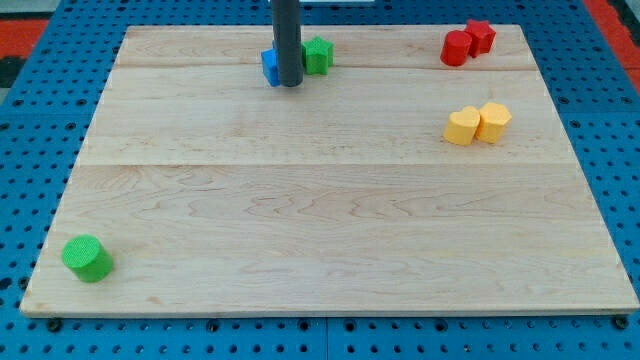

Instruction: Move the red star and the red circle towards down

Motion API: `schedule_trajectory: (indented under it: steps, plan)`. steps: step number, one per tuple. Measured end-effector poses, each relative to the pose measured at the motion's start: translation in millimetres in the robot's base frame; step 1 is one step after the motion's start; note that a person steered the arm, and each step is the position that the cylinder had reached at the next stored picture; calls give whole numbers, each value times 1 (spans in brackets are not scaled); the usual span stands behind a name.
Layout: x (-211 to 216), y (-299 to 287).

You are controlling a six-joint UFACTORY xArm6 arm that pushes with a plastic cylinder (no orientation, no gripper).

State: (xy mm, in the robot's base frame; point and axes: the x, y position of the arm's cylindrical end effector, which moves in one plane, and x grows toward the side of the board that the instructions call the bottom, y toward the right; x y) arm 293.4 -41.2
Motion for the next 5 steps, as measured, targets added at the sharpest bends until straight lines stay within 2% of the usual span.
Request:
schedule_trajectory:
  steps: [1,2,3,4,5]
  plan:
    - [0,4]
    - [20,55]
    - [15,169]
    - [-18,275]
    - [-74,342]
